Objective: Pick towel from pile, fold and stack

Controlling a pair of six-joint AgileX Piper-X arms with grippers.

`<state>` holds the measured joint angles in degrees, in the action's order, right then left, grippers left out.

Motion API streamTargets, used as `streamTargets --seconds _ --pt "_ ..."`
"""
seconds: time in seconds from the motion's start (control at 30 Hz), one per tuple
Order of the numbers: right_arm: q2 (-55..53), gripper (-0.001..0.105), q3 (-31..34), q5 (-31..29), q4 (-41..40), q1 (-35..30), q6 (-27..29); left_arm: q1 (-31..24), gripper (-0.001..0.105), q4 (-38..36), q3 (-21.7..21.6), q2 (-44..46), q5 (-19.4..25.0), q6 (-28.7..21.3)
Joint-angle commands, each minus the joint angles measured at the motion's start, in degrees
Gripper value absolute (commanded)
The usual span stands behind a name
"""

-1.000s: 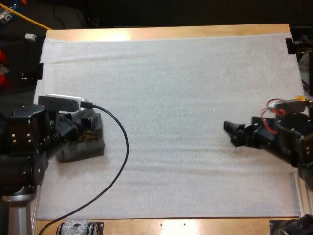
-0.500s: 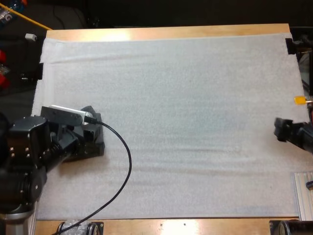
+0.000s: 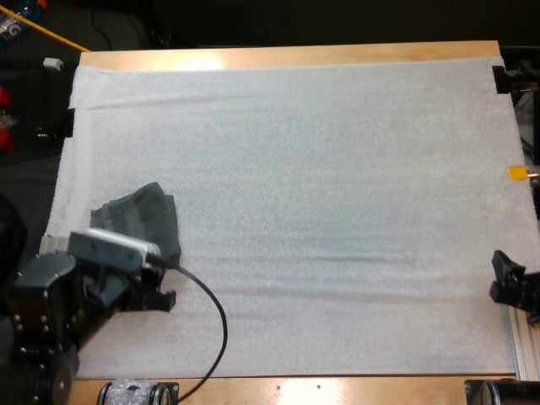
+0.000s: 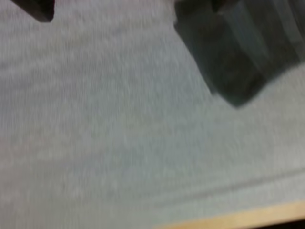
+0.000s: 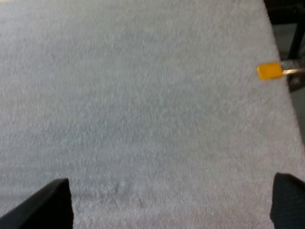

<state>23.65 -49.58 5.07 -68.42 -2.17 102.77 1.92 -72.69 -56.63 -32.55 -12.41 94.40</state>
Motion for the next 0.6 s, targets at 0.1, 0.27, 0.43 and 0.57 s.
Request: streamTargets --seconds 0.1,0.27,0.43,0.57 --pt "-5.7 0.081 -0.4 0.1 -1.0 -0.2 -0.6 0.2 0.062 -5.4 5.0 5.9 0.2 0.2" --pt "-12.5 0.081 -0.4 0.1 -1.3 -0.2 -1.0 0.2 0.062 -9.5 7.6 13.6 0.2 0.2" --pt "-18.6 0.081 -0.4 0.1 -2.2 -0.2 -1.0 0.2 0.062 -9.8 9.2 22.1 0.2 0.0" --pt "-22.9 0.081 -0.4 0.1 -4.7 -0.2 -1.0 0.2 0.062 -9.8 9.7 30.1 0.8 0.0"
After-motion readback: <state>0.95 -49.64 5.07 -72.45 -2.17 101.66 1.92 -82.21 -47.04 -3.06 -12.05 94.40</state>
